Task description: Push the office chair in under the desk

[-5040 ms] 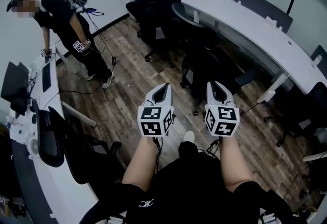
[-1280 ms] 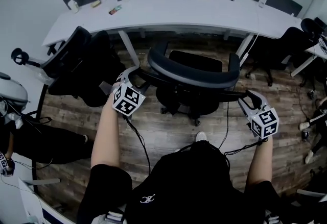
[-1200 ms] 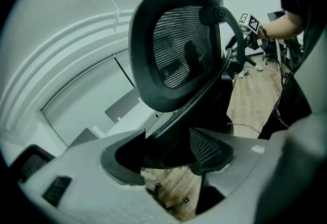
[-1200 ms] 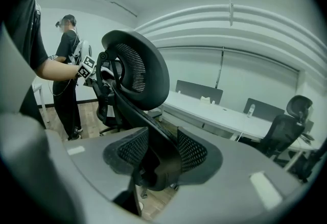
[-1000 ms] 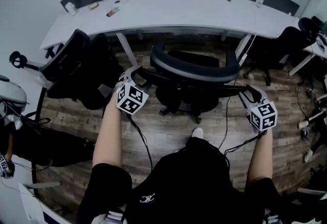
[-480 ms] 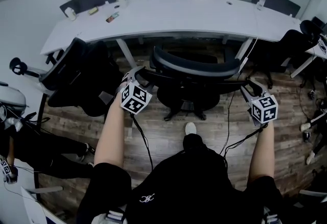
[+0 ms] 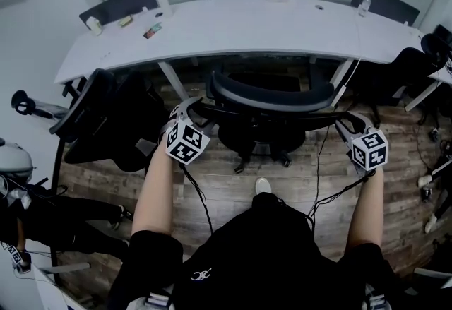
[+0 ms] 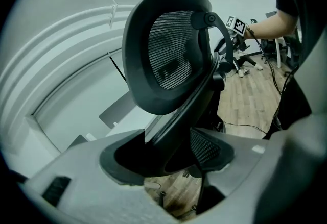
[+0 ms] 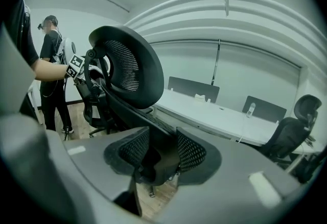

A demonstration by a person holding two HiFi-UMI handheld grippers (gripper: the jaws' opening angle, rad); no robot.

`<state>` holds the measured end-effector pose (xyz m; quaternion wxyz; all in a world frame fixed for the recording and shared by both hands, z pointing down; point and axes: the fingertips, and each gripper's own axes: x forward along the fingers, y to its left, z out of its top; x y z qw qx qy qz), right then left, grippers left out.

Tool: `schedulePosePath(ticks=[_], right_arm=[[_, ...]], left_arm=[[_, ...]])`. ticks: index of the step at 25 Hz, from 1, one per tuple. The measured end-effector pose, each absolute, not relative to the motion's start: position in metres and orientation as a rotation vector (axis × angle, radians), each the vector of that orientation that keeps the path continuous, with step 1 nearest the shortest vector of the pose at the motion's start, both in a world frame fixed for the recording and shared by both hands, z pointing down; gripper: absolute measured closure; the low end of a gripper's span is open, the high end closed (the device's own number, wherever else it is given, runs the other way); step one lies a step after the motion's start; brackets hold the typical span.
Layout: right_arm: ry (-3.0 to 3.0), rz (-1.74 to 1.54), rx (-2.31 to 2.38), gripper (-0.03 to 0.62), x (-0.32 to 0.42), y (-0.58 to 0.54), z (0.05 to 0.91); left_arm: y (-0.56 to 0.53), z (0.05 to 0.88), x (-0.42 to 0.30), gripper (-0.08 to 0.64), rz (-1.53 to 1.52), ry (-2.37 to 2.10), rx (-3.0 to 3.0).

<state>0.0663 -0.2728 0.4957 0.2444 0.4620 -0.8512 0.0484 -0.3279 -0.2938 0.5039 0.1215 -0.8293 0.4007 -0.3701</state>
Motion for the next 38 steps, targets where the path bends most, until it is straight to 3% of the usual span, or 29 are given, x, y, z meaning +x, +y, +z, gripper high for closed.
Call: schedulePosePath(ticks=[38], right_arm=[[-2.386, 0.096, 1.292, 0.426, 0.083, -0.505, 0.489]], left_arm=[[-0.499, 0.498, -0.314, 0.270, -1.134, 1.318, -2.398]])
